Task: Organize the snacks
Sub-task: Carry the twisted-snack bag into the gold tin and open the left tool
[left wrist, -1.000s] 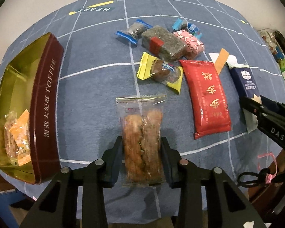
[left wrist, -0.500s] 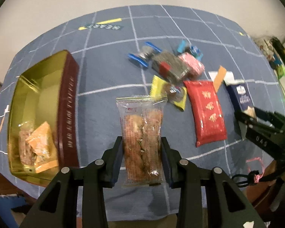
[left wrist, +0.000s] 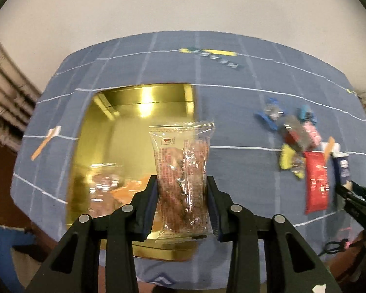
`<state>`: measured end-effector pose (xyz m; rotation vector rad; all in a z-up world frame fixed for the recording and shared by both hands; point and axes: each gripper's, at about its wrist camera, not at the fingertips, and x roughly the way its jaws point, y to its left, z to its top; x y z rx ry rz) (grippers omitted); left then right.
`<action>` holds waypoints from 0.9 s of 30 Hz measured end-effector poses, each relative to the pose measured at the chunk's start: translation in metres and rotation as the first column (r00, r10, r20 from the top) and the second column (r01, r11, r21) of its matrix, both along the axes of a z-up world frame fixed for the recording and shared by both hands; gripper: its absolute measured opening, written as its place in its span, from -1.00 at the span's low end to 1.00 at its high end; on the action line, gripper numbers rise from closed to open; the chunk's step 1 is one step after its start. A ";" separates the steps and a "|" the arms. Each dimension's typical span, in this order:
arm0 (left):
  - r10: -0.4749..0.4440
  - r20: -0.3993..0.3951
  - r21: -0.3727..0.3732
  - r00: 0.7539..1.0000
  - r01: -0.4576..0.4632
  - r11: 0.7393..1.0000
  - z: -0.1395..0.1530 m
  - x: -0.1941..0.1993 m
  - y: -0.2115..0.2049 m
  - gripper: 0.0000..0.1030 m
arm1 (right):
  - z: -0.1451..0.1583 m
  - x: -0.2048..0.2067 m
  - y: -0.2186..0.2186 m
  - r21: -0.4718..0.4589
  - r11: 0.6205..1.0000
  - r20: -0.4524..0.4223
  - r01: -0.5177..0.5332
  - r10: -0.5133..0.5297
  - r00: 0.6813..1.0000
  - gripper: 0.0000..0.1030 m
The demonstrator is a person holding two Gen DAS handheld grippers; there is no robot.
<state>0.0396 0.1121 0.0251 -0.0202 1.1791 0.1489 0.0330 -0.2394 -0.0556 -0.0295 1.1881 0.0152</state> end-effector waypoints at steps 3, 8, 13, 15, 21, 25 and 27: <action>0.032 -0.019 0.028 0.999 -0.032 0.999 -0.003 -0.001 0.026 -0.34 | 0.000 0.001 0.000 0.001 1.000 -0.007 0.003 -0.003 1.000 0.03; 0.067 -0.057 0.073 0.996 -0.063 0.995 -0.014 -0.008 0.058 -0.34 | 0.000 0.003 0.001 0.001 1.000 -0.018 0.006 -0.006 1.000 0.03; 0.057 -0.100 0.101 0.993 -0.047 0.994 -0.032 -0.013 0.069 -0.34 | 0.000 0.006 0.001 0.000 1.000 -0.038 0.010 -0.010 0.999 0.03; 0.049 -0.113 0.104 0.992 -0.037 0.994 -0.038 -0.015 0.071 -0.34 | 0.000 0.008 0.000 0.000 1.000 -0.047 0.013 -0.013 0.999 0.03; 0.018 -0.141 0.108 0.990 -0.003 0.994 -0.050 -0.018 0.070 -0.33 | 0.000 0.011 0.000 -0.001 1.000 -0.060 0.018 -0.018 0.998 0.03; -0.003 -0.142 0.115 0.990 0.020 0.993 -0.053 -0.021 0.069 -0.33 | 0.000 0.014 0.000 -0.001 1.000 -0.075 0.020 -0.020 0.997 0.03; -0.015 -0.151 0.124 0.988 0.034 0.992 -0.055 -0.022 0.068 -0.33 | 0.000 0.015 0.000 -0.001 1.000 -0.084 0.018 -0.018 0.996 0.05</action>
